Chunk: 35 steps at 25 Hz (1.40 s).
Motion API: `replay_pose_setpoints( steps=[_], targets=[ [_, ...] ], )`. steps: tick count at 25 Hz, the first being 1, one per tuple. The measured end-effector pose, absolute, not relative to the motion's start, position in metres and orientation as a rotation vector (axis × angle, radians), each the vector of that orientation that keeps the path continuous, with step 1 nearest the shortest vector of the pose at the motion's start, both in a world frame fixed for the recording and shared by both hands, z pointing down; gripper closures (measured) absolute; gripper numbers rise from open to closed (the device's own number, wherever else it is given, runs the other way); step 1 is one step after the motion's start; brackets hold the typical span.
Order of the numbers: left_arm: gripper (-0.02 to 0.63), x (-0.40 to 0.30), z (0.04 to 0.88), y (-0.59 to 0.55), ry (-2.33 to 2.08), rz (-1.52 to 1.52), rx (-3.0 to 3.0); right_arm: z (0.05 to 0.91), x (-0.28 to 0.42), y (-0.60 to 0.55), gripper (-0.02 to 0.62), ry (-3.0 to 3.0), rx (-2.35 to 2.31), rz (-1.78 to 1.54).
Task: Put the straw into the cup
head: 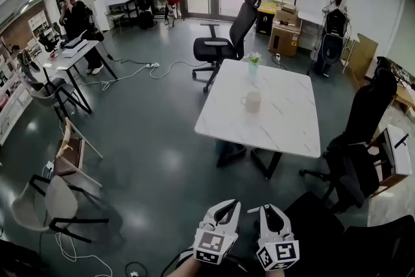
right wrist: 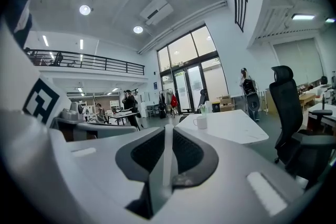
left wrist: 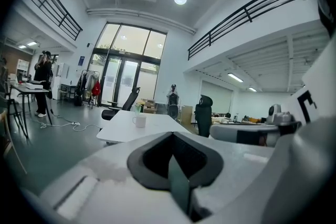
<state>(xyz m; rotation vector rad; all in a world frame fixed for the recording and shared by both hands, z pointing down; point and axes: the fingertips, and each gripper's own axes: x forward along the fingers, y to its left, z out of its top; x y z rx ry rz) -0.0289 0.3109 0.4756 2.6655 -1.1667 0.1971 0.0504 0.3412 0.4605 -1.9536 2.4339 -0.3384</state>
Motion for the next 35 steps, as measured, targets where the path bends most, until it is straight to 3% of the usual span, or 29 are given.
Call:
replay_pose_setpoints(
  steps=[14, 35],
  targets=[
    [0.604, -0.048, 0.524, 0.168, -1.271, 0.349, 2.544, 0.499, 0.045, 0.18, 0.551, 2.5, -1.859, -0.453],
    [0.604, 0.009, 0.508, -0.035, -1.07, 0.38, 2.623, 0.477, 0.09, -0.007, 0.551, 2.39, -2.037, -0.463]
  ],
)
